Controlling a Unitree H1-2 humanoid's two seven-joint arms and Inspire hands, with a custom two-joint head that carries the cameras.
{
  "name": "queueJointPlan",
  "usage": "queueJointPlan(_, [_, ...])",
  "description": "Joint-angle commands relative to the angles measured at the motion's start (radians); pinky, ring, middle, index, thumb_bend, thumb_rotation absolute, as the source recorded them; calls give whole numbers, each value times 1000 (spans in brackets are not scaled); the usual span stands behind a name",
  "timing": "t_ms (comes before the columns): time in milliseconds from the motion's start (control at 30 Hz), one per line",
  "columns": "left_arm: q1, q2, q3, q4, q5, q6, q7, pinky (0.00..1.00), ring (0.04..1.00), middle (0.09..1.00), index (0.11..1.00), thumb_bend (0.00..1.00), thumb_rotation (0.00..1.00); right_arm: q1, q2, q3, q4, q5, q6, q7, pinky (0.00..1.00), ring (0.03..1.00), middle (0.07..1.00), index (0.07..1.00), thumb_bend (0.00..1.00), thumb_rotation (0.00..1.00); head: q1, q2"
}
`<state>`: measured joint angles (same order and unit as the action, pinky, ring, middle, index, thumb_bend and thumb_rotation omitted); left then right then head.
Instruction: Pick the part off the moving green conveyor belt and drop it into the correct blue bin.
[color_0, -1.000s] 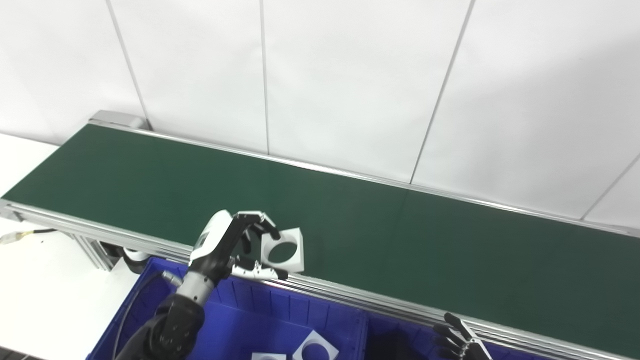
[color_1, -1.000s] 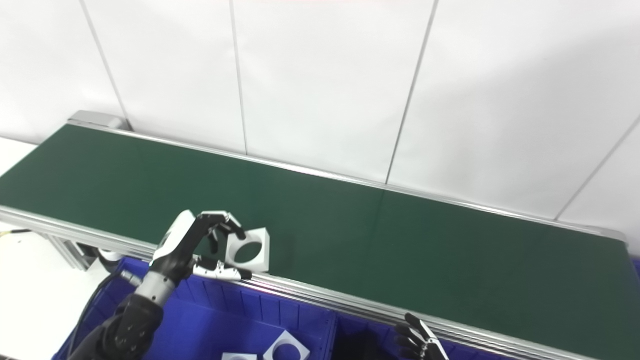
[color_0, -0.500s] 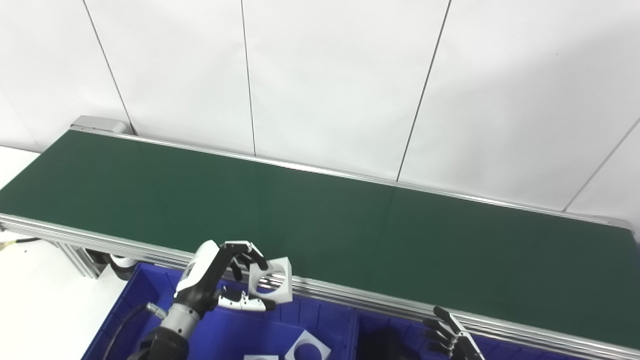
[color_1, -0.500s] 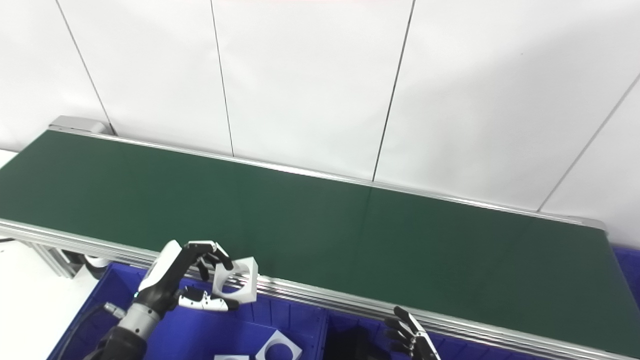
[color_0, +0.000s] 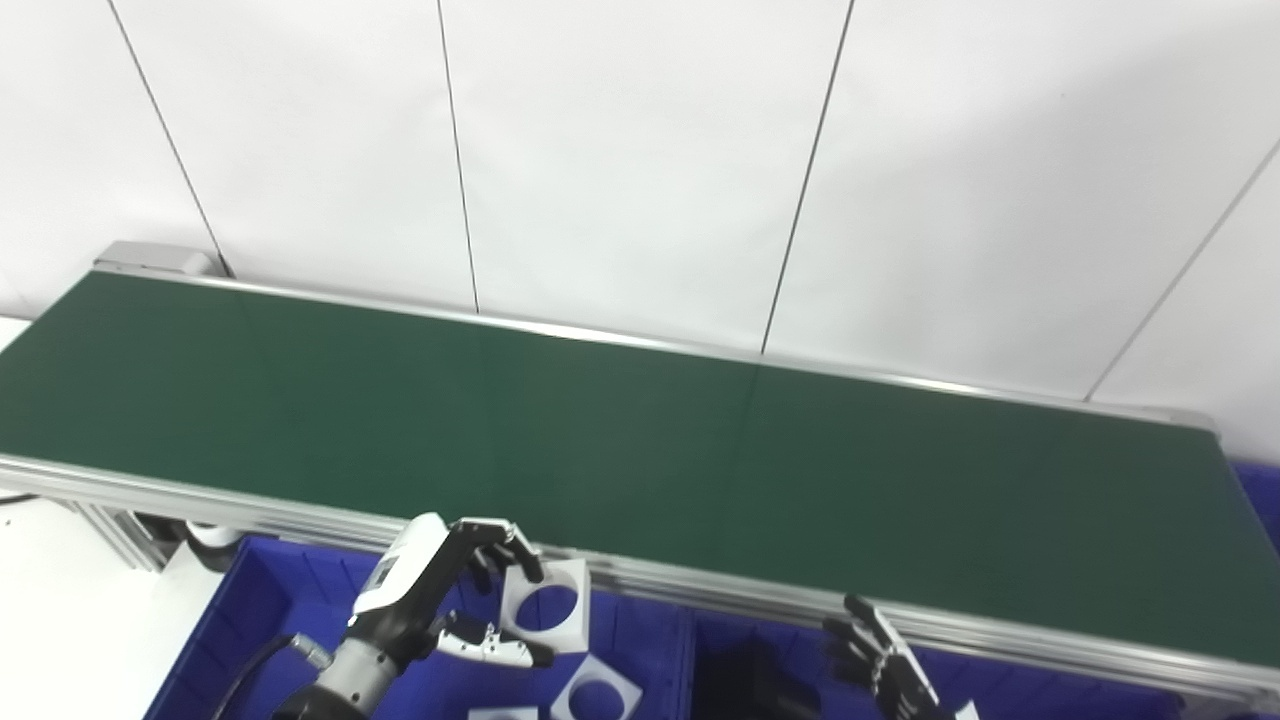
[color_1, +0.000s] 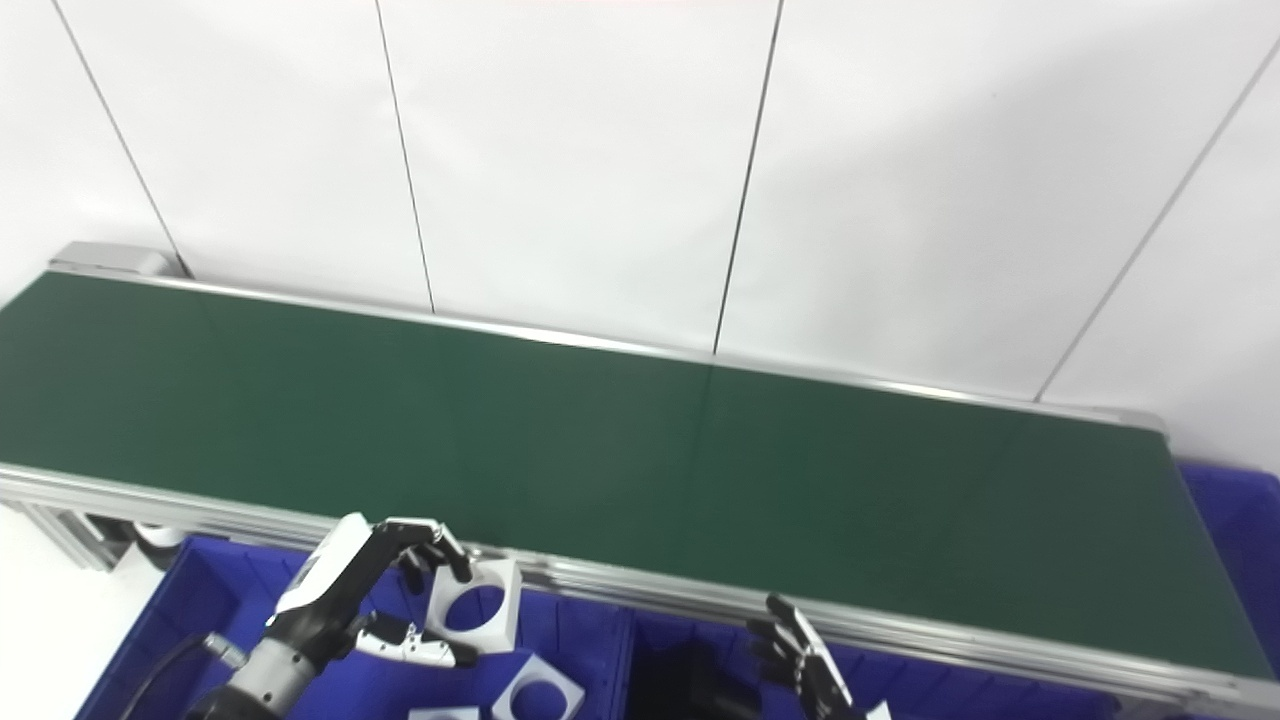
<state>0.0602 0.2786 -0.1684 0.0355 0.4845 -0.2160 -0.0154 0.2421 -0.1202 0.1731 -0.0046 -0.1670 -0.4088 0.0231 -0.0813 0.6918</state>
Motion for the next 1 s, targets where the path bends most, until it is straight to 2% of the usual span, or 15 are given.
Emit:
queueJointPlan(0, [-28,21,-7,-39,12,6,-19,356,424,494,511,473,0,-9,5,-7,-37,1,-37,-2,737,791,837,914,771,318,1,9])
queueJointPlan(200, [-38,39,-35,-84,34,101,-118,328,395,479,531,468,0,-5,6,-13,-58,-4,-20,-1,728,788,837,914,772,333,0,35])
queueJointPlan(433, [-61,62,-78,-86,61,103,-182,368,404,463,531,471,0,-5,9,-19,-78,-6,-3,1,721,782,832,909,782,342,-7,69])
queueJointPlan(567, [-73,71,-100,-94,80,121,-212,385,415,484,519,473,0,-7,11,-20,-81,-10,-7,0,718,779,830,909,783,346,-13,76])
queueJointPlan(700, [-88,79,-131,-95,134,141,-235,386,426,499,511,475,0,-6,16,-22,-86,-6,4,0,720,775,827,905,792,338,-13,78])
queueJointPlan(867, [-107,87,-177,-108,222,202,-289,383,438,505,510,475,0,-3,20,-24,-93,0,9,4,724,775,826,903,796,341,-11,84])
queueJointPlan(967, [-118,89,-202,-111,283,227,-307,466,447,518,492,493,0,-2,20,-22,-99,1,11,7,731,783,833,906,785,330,-9,86])
